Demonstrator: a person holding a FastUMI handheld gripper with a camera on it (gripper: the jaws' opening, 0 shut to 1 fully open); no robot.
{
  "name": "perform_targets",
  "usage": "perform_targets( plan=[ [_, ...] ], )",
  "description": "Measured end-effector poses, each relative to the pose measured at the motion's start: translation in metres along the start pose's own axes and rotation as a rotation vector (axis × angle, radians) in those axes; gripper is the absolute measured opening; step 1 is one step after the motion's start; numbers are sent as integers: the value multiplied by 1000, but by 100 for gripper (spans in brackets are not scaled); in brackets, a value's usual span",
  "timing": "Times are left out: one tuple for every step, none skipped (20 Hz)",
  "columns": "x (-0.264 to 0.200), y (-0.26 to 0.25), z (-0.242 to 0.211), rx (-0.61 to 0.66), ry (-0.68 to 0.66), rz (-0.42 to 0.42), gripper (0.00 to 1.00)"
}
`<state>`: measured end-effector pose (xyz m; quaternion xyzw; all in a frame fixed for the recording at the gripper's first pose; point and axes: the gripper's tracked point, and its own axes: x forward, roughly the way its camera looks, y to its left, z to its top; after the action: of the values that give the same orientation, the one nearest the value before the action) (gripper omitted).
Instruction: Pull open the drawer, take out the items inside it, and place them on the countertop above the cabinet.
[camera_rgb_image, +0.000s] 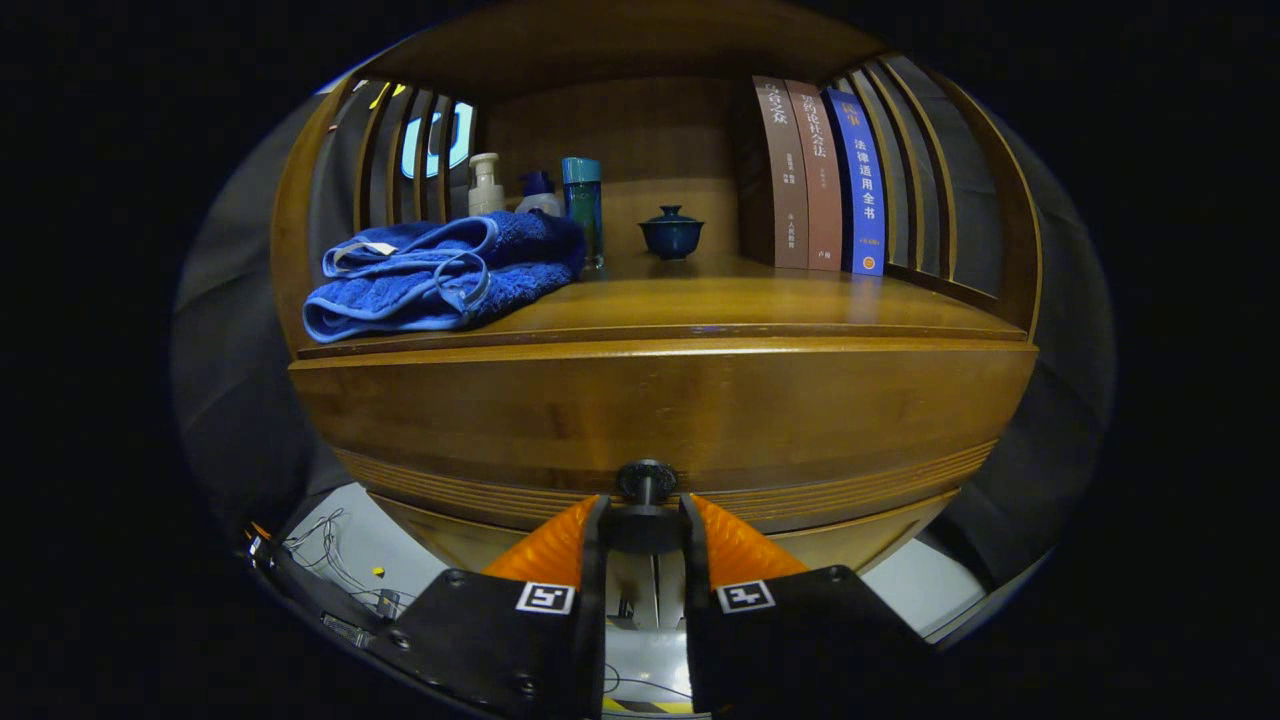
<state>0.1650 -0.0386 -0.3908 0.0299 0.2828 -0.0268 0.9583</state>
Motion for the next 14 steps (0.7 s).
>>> perform_targets(
  plan=[
    [0,0,0,3,5,-1,37],
    [-1,0,0,6,8,-2,37],
    [-2,1,-1,4,9,-3,37],
    [-3,0,-2,0,13,-4,37],
    [-5,0,-3,-4,16,-5,37],
    [-9,0,-4,-6,21,-5,37],
    [-13,1,-6,-5,27,-5,37],
    [-17,1,-7,-4,32,-5,37],
    [-21,1,-9,-5,36,-3,37],
    [-26,1,-11,-6,39,-3,37],
    [-31,1,-13,-8,45,-1,37],
    [-38,1,-14,-10,49,-1,37],
    [-41,1,-16,-13,53,0,37],
    [-46,1,-18,-16,56,0,37]
  ],
)
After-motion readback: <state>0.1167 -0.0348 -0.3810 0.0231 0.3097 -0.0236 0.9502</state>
